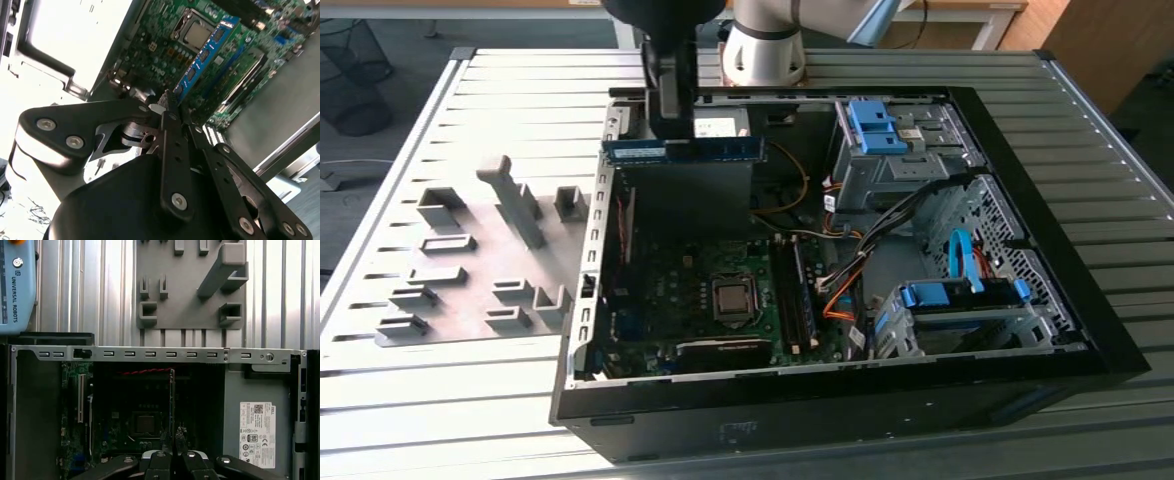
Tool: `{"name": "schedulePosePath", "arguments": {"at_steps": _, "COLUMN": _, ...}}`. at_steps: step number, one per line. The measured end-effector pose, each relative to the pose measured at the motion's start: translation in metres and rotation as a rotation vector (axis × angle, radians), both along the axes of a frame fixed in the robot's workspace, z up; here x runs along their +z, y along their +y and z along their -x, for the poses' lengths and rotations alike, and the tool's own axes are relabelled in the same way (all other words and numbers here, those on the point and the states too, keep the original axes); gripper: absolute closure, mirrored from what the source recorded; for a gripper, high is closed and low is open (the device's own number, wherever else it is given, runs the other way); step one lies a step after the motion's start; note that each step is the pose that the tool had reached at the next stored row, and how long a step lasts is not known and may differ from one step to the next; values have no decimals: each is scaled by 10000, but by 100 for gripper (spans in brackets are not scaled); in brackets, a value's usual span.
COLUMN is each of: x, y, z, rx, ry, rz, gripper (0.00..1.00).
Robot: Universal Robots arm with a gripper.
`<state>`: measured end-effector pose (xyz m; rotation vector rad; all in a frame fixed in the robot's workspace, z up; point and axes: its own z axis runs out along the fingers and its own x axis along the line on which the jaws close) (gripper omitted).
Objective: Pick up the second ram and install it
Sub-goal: 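Pick up the second ram and move it above second insertion slot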
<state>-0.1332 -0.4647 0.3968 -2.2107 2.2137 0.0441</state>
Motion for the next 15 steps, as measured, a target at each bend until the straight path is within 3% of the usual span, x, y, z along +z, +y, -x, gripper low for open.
{"name": "schedulePosePath", "arguments": {"at_steps": 15, "x": 0, "y": 0, "z": -320, "rx": 0, "ry": 0, "rz": 0, "gripper": 86}}
